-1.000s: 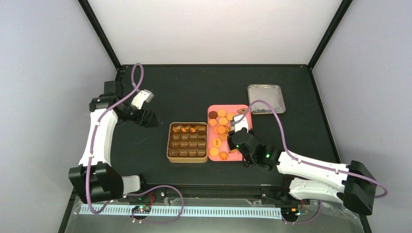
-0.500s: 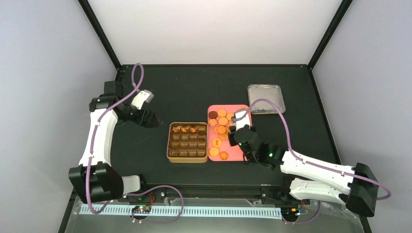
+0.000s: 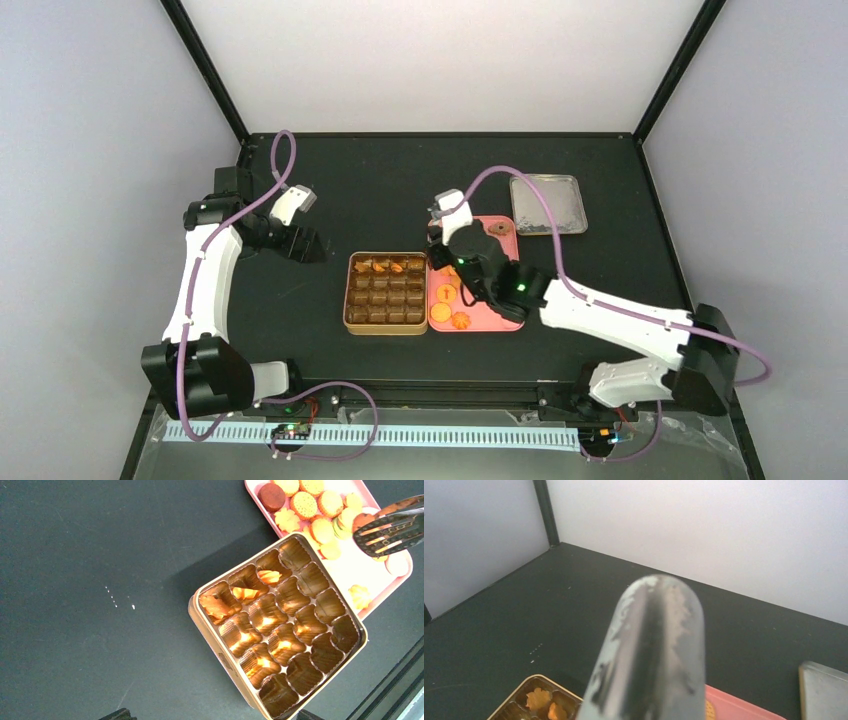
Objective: Pack the cookies
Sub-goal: Pick up the fake cookies from the plate, then place the fake cookies in the empty pocket of the box.
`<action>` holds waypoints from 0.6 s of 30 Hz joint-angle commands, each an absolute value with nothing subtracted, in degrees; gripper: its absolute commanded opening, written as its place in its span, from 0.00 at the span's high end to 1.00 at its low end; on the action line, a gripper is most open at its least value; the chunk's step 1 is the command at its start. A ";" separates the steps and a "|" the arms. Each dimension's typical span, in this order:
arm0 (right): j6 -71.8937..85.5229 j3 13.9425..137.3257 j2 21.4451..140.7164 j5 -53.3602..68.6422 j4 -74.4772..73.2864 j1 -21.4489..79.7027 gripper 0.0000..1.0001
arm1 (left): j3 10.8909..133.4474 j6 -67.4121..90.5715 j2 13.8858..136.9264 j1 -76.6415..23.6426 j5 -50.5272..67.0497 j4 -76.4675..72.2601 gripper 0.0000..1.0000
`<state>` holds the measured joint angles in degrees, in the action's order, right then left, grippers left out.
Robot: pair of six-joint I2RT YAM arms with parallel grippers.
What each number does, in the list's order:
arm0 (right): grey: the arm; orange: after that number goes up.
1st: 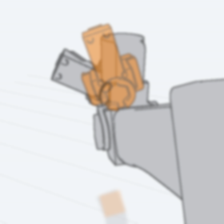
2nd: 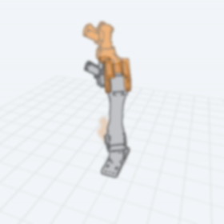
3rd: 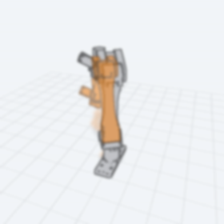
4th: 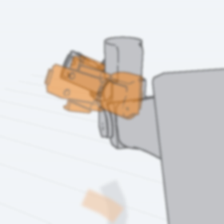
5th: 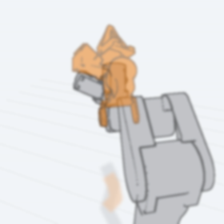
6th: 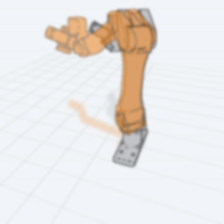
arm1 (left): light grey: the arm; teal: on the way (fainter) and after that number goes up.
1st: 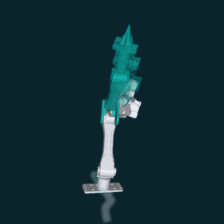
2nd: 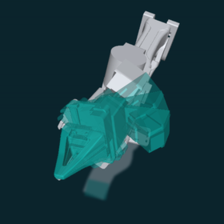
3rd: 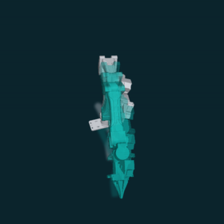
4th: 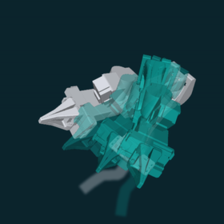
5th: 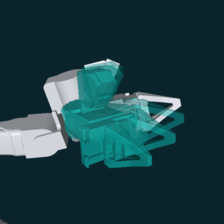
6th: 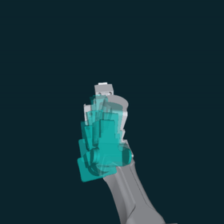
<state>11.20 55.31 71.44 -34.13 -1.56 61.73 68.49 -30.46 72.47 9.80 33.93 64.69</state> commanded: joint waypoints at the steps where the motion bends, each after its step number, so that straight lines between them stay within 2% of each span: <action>1: 8.51 60.93 77.57 -31.34 3.40 62.07 0.86 | 69.46 -31.44 71.14 10.44 34.41 65.52 0.13; 11: 7.77 66.81 88.19 -30.09 5.18 61.88 0.80 | 69.46 -31.38 71.12 10.48 34.52 65.83 0.13; 12: 7.81 67.22 88.72 -29.99 5.19 61.88 0.78 | 69.63 -31.41 71.11 10.46 34.49 65.97 0.13; 14: 7.83 67.77 89.38 -29.97 5.06 61.72 0.65 | 69.78 -31.56 70.97 10.46 34.36 66.05 0.13; 15: 7.94 67.91 89.56 -29.85 4.97 61.59 0.61 | 69.78 -31.63 70.93 10.50 34.28 66.11 0.13; 18: 8.13 68.28 89.73 -29.62 4.62 61.44 0.57 | 69.62 -31.73 70.97 10.50 34.01 66.09 0.13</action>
